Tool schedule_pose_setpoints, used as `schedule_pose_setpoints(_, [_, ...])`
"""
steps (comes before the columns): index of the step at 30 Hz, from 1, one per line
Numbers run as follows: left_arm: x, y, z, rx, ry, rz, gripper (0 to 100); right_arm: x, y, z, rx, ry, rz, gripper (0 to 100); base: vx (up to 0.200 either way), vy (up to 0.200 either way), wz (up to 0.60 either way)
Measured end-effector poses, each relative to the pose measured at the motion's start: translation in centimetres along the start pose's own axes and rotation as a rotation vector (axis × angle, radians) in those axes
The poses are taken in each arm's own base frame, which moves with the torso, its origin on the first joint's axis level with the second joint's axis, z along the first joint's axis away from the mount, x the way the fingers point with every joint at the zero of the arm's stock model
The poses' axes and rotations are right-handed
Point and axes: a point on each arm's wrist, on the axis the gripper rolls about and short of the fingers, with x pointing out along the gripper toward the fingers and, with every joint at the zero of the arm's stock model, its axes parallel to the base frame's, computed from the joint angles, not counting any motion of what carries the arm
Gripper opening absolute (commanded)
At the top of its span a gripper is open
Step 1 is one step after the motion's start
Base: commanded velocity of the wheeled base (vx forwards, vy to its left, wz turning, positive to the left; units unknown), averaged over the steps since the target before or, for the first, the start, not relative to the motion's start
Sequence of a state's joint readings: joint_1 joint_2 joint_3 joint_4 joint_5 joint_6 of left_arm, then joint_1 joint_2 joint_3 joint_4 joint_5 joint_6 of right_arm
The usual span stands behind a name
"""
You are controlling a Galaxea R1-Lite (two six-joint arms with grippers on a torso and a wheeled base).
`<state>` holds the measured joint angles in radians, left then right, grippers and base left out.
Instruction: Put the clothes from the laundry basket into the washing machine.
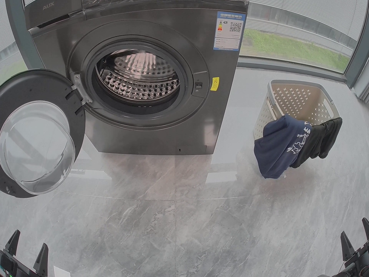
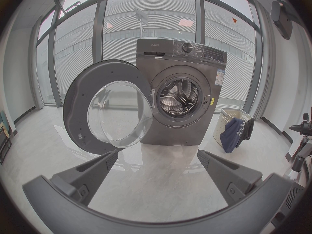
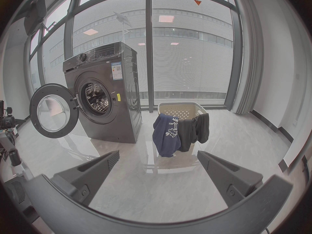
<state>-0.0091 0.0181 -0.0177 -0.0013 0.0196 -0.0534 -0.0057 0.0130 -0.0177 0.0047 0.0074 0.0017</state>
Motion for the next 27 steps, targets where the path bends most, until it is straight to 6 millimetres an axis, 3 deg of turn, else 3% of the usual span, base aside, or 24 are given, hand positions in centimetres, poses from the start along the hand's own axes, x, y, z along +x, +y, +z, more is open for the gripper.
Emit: schedule_pose_setpoints(27, [0.00,0.00,0.00,-0.001,-0.001,0.001,100,0.01,0.00,0.00,0.000,0.002,0.000,100,0.000,-0.200,0.00])
